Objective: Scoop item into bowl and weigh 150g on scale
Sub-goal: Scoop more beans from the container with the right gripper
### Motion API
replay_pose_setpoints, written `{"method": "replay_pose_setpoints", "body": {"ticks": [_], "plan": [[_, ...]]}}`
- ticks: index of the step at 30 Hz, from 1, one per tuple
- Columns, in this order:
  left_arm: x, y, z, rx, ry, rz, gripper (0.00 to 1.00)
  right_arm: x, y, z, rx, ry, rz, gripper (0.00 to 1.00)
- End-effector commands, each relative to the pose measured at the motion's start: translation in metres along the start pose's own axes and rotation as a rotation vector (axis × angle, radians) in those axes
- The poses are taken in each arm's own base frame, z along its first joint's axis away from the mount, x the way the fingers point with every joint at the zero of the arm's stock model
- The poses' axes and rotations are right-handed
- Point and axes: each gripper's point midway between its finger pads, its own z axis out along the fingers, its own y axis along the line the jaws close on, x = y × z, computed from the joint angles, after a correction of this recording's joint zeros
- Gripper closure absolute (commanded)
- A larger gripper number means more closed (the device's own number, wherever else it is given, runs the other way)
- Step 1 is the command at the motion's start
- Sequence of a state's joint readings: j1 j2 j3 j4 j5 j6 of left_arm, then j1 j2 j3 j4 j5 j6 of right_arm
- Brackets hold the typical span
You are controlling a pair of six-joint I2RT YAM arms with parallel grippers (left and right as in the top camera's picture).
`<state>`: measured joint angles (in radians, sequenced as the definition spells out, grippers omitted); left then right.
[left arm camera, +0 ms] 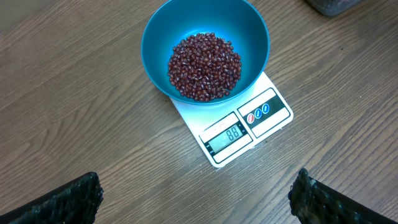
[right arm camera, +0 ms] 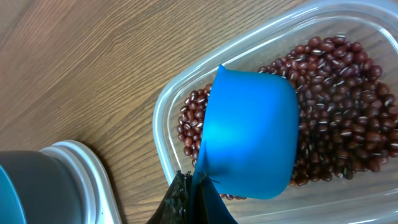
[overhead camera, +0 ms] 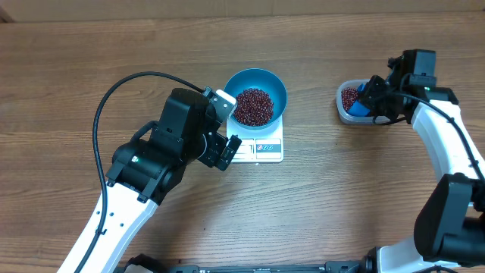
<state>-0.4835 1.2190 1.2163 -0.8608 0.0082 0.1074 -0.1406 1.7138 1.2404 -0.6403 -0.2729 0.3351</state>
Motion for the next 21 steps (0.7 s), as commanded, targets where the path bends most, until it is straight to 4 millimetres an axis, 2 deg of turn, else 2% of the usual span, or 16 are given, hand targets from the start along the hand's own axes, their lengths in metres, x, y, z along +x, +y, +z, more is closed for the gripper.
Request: {"method": "replay_pose_setpoints", "body": {"ticks": [1,4,7,13,21], "plan": [[-0.008,0.001,-0.004,0.005,-0.022,0.008,0.0,-0.001,-0.008,-0.002,-0.025,0.009,-0.003,0.96],[-0.008,0.001,-0.004,0.005,-0.022,0.008,0.0,-0.005,-0.019,-0.006,-0.027,0.006,0.014,0.96],[-0.008,0.001,-0.004,0.005,-0.022,0.008,0.0,-0.008,-0.02,-0.012,-0.1,0.015,0.018,0.96],[-0.008,0.001,-0.004,0.005,-0.022,0.008,0.0,-0.019,-0.034,-0.026,-0.19,0.003,0.092,0.96],[-0.008,0.001,-0.004,0.005,-0.022,0.008,0.0,-0.022,-0.033,-0.04,-0.319,0.008,0.101,0.96]]}}
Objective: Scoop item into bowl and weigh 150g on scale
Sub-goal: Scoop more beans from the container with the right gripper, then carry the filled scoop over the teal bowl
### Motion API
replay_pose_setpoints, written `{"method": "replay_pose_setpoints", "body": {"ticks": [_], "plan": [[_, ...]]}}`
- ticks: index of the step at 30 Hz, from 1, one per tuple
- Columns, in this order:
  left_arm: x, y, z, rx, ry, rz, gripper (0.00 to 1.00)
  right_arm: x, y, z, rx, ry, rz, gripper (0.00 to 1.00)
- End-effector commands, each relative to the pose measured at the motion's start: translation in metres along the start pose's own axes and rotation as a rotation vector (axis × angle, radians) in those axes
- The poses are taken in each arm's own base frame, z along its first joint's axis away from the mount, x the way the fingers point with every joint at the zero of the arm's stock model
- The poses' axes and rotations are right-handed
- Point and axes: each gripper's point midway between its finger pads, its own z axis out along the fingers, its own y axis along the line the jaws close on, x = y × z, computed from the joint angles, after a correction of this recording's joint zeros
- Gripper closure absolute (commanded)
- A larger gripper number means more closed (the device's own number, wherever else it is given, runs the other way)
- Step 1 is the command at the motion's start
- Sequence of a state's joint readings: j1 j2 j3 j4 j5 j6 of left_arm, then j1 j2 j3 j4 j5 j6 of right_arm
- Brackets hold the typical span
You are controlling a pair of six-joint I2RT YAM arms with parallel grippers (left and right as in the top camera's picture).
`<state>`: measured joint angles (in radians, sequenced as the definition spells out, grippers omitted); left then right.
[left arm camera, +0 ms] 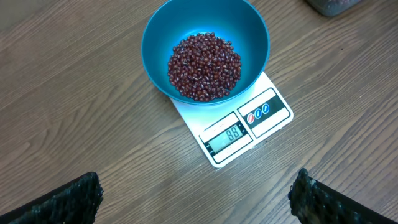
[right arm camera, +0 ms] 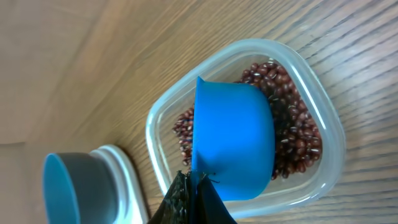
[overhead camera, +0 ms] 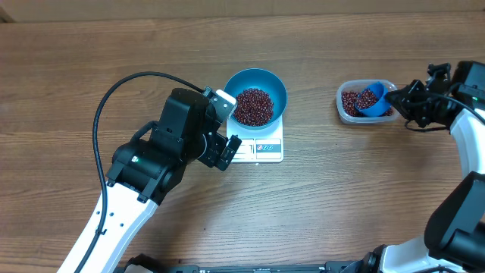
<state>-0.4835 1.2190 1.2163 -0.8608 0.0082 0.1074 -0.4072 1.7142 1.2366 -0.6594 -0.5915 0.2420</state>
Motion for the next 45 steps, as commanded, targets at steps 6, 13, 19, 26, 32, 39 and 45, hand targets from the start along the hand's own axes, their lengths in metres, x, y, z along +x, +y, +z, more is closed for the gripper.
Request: {"method": "replay_pose_setpoints", "body": {"ticks": [6,13,19,26,32,39,45], "plan": [[-0.008,0.001,-0.004,0.005,-0.022,0.008,0.0,0.009,0.033,-0.01,-0.248,0.05,-0.09,0.96],[-0.008,0.001,-0.004,0.005,-0.022,0.008,0.01,0.011,0.04,-0.012,-0.291,0.06,-0.094,0.96],[-0.008,0.001,-0.004,0.005,-0.022,0.008,0.01,0.015,0.059,-0.019,-0.402,0.081,-0.1,0.96],[-0.008,0.001,-0.004,0.005,-0.022,0.008,0.0,0.015,0.071,-0.025,-0.469,0.096,-0.07,0.96],[-0.008,0.001,-0.004,0.005,-0.022,0.008,0.0,0.016,0.094,-0.035,-0.552,0.104,-0.099,0.96],[-0.008,0.001,-0.004,0.005,-0.022,0.008,0.0,0.02,0.141,-0.042,-0.608,0.101,-0.172,0.96],[-0.008,0.001,-0.004,0.005,-0.022,0.008,0.01,0.032,0.194,-0.038,-0.674,0.096,-0.271,0.96]]}}
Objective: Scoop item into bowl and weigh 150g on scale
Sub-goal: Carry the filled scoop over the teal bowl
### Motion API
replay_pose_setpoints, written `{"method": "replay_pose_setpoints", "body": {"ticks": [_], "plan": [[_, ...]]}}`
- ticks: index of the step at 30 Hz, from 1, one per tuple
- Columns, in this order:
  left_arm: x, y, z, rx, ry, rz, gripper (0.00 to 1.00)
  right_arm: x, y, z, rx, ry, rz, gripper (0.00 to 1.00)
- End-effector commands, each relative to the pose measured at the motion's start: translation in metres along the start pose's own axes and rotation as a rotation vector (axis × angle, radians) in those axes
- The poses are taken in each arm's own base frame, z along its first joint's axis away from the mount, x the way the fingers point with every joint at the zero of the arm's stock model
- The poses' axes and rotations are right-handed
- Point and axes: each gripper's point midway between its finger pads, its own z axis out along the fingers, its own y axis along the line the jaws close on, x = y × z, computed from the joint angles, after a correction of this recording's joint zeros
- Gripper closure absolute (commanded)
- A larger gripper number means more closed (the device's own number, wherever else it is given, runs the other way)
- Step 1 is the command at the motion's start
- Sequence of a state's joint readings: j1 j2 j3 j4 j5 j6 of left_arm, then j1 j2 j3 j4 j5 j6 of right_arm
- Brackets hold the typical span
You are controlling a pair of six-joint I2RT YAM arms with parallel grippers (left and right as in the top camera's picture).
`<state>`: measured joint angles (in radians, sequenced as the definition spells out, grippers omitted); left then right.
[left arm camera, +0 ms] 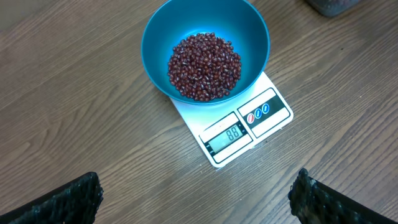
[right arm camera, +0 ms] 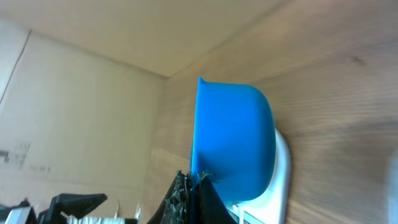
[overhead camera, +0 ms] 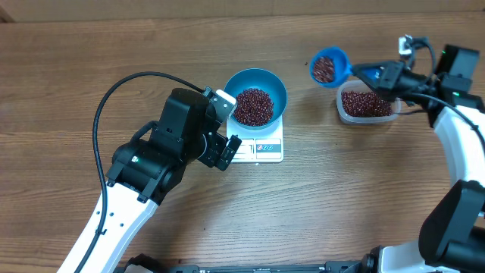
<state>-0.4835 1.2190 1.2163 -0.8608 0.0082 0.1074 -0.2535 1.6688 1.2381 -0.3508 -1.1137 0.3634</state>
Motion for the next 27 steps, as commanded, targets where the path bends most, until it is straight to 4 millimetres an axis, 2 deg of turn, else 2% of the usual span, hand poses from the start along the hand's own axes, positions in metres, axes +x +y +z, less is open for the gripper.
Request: {"method": "replay_pose_setpoints", "body": {"ticks": [1,8,17,27], "plan": [[-0.008,0.001,-0.004,0.005,-0.022,0.008,0.01,-0.002,0.046,0.013,-0.059,0.007,-0.049,0.96],[-0.008,0.001,-0.003,0.005,-0.021,0.008,0.0,0.01,0.065,0.057,-0.022,0.012,-0.159,0.96],[-0.008,0.001,-0.004,0.005,-0.022,0.008,0.01,0.032,0.071,0.098,0.088,0.019,-0.342,0.96],[-0.008,0.001,-0.004,0.005,-0.022,0.008,0.0,0.068,0.076,0.14,0.261,0.042,-0.589,0.96]]}}
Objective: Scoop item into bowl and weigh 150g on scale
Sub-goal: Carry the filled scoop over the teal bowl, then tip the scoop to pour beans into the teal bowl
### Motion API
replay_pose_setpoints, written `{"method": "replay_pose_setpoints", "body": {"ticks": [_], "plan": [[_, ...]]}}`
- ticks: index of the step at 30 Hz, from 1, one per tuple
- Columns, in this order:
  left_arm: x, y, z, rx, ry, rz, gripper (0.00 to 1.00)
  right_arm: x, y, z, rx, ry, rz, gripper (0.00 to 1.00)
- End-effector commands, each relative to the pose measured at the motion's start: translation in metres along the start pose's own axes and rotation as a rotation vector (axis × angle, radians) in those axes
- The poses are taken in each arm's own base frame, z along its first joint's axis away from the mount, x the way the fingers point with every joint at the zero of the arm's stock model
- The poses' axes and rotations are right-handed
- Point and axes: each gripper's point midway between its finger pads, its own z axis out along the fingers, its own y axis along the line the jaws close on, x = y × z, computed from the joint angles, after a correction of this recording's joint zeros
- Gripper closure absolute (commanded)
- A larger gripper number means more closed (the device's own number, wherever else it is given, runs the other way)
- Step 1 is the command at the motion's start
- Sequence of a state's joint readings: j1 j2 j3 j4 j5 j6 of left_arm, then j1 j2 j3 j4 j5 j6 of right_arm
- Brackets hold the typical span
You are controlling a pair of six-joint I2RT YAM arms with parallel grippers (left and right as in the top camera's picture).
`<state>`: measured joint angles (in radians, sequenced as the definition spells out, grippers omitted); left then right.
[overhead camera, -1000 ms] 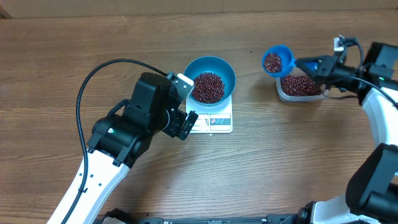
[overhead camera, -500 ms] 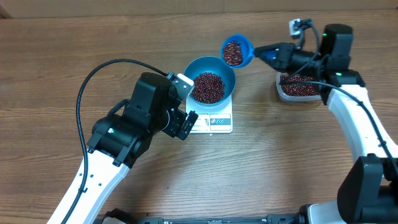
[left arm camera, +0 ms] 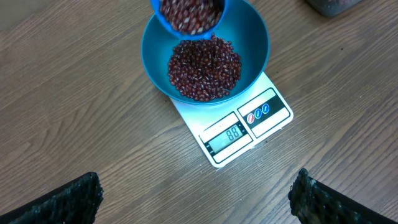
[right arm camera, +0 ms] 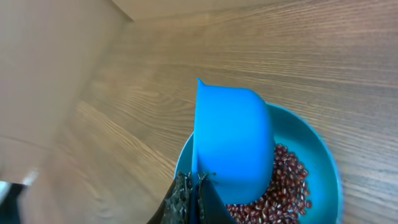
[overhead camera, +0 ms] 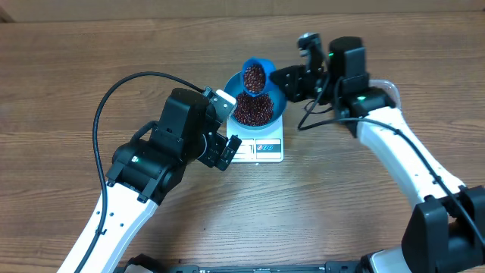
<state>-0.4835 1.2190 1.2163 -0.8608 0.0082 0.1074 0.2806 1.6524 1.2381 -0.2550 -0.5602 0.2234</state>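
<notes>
A blue bowl (overhead camera: pixel 277 97) with red beans sits on a small white scale (overhead camera: pixel 260 148) whose display (left arm camera: pixel 227 134) reads 88. A blue scoop (overhead camera: pixel 256 76) full of red beans hangs just above the bowl, and my right gripper (right arm camera: pixel 192 190) is shut on its handle. In the right wrist view the scoop's underside (right arm camera: pixel 231 134) covers part of the bowl (right arm camera: pixel 311 149). My left gripper (left arm camera: pixel 198 199) stands open over bare wood in front of the scale, holding nothing.
A black cable (overhead camera: pixel 121 87) loops from the left arm across the table's left side. The corner of a container (left arm camera: pixel 333 6) shows at the top right of the left wrist view; the bean container is hidden under the right arm in the overhead view.
My right gripper has moved left with the loaded scoop, from between the container and the bowl to directly over the bowl. The scale still reads 88. The left arm has not moved.
The scoop was down in the bean container at the right, held by my right gripper. Then it was tilted in the beans, later lifted out full and held left of the container. Now it hangs over the bowl on the scale.
</notes>
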Motion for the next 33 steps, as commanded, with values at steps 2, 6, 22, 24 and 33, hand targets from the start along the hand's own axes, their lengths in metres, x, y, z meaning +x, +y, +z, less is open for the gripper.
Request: {"method": "replay_pose_setpoints", "body": {"ticks": [2,6,22,24,33], "plan": [[-0.008,0.001,-0.004,0.005,-0.022,0.008,0.0,-0.016,0.013,0.001,0.138,-0.066,-0.177,0.96],[-0.008,0.001,-0.004,0.005,-0.022,0.008,0.01,-0.009,0.016,0.008,0.235,-0.056,-0.262,0.96],[-0.008,0.001,-0.004,0.005,-0.022,0.008,0.0,-0.004,0.019,0.009,0.538,-0.064,-0.509,0.96],[-0.008,0.001,-0.004,0.005,-0.022,0.008,0.0,-0.005,0.019,0.009,0.558,-0.063,-0.533,0.96],[-0.008,0.001,-0.004,0.005,-0.022,0.008,0.0,-0.008,0.019,0.008,0.575,-0.062,-0.591,0.96]]}}
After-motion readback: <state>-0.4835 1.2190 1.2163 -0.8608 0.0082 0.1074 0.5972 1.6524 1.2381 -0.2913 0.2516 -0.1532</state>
